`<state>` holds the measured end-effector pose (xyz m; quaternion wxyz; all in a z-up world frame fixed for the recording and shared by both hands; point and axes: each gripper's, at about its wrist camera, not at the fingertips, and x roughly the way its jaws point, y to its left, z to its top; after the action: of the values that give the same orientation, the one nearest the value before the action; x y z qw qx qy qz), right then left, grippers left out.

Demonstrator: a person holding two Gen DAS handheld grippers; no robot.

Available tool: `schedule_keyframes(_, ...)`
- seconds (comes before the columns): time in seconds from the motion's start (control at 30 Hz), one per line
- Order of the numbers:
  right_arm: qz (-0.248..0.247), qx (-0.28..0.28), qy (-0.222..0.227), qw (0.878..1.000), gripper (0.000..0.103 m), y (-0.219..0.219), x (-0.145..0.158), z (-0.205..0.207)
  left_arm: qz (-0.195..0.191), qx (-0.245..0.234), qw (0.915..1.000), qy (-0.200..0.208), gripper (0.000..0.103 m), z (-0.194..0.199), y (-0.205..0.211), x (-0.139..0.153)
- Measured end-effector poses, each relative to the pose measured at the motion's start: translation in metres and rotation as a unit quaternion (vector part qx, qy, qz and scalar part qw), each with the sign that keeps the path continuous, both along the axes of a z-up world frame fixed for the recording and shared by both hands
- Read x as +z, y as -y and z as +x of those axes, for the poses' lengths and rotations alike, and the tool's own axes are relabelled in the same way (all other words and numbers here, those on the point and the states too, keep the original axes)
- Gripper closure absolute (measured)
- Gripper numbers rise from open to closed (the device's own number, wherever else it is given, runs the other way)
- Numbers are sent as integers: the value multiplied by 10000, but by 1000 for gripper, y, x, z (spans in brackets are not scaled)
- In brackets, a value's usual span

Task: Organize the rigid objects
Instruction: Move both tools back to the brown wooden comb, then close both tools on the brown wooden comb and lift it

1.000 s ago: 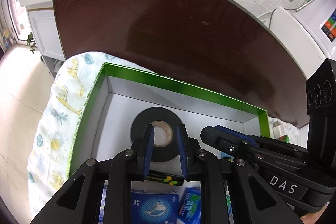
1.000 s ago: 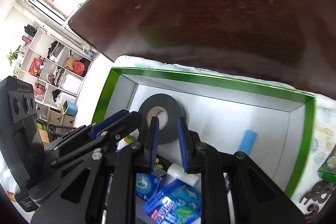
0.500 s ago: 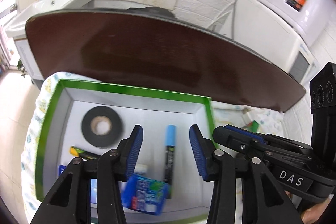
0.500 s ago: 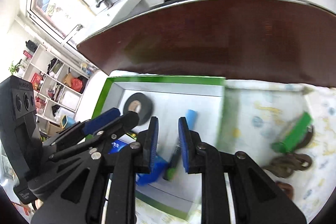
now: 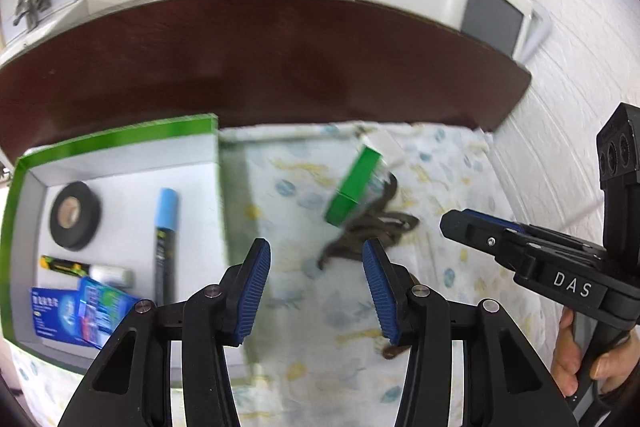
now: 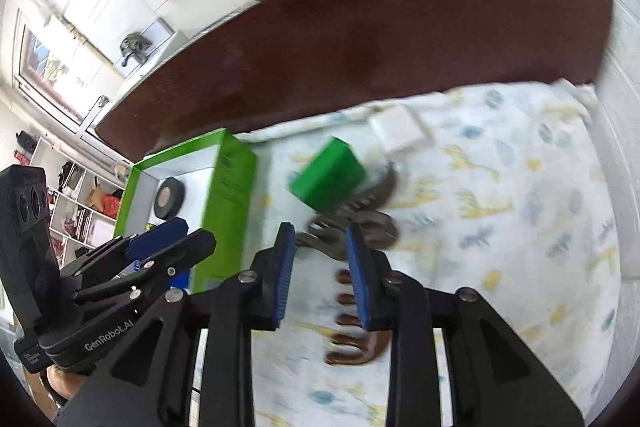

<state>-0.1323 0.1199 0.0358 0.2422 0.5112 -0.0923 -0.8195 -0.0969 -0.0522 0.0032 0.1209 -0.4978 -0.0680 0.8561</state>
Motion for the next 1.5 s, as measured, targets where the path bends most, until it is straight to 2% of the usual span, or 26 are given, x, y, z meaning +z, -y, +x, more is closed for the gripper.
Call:
schedule_keyframes(0.13,45,-132,243,9996,73,-29,-25,2,-1,-153,9994,310,54,10,-24,-22)
schedule_keyframes(0.3,11,-128,605,9981,73,-41,-60,-1,-89,-294,9977,597,54,32,-42,-47)
schedule_keyframes(0.43,-114,46,733,9972,73,-33,-74,-5,-244,-464,9957,757,54,52,-53,-63)
schedule_keyframes(0.6,-43,413,802,9959,73,-8,-83,-16,-477,-651,9921,960,54,66,-68,-84)
schedule_keyframes(0.7,3,514,881,9948,73,1,-88,-20,-712,-686,9923,749,54,67,-75,-85)
schedule_keyframes(0.83,97,536,866,9948,73,2,-88,-16,-750,-576,9925,776,54,64,-74,-87)
schedule_keyframes(0.97,169,481,918,9945,72,-9,-87,-11,-1102,-386,9905,724,54,64,-69,-90)
schedule_keyframes(1.17,269,767,1035,9913,71,-12,-87,18,-633,41,9943,857,54,60,-41,-87)
schedule_keyframes(1.27,135,875,1163,9893,71,-18,-86,31,-421,60,9954,860,54,60,-35,-83)
schedule_keyframes(1.43,27,338,996,9945,71,-38,-76,23,105,402,9932,1083,54,46,-24,-77)
schedule_keyframes(1.5,43,302,1002,9945,71,-38,-76,23,215,567,9923,1076,54,41,-18,-73)
